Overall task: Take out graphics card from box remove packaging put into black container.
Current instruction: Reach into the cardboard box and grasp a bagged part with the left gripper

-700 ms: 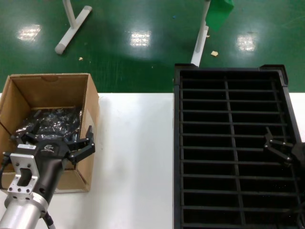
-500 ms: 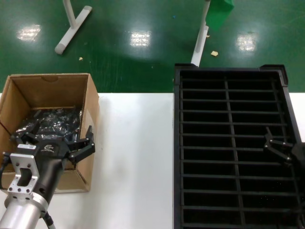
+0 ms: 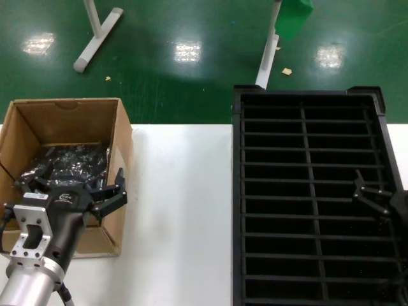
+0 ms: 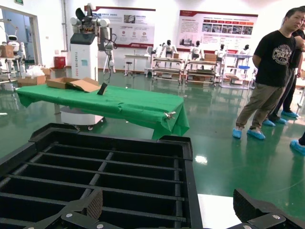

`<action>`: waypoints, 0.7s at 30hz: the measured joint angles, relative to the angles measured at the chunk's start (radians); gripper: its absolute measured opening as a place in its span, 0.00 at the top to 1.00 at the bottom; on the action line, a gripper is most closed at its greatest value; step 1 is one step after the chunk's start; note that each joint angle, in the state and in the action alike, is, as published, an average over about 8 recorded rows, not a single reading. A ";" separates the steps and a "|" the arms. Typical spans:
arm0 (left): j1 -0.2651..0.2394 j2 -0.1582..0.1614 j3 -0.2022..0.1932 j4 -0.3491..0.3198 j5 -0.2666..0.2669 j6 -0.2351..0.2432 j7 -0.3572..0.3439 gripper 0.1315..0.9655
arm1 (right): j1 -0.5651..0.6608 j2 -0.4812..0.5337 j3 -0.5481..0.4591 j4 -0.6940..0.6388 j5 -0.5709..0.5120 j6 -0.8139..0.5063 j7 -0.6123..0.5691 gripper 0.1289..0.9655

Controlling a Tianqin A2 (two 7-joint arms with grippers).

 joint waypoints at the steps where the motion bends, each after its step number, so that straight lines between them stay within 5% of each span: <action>1: 0.000 0.000 0.000 0.000 0.000 0.000 0.000 0.00 | 0.000 0.000 0.000 0.000 0.000 0.000 0.000 0.00; 11: -0.002 -0.034 0.035 -0.024 -0.021 -0.031 0.004 0.00 | 0.000 0.000 0.000 0.000 0.000 0.000 0.000 0.00; 21: 0.020 -0.196 0.171 -0.157 -0.145 -0.180 0.117 0.00 | 0.000 0.000 0.000 0.000 0.000 0.000 0.000 0.00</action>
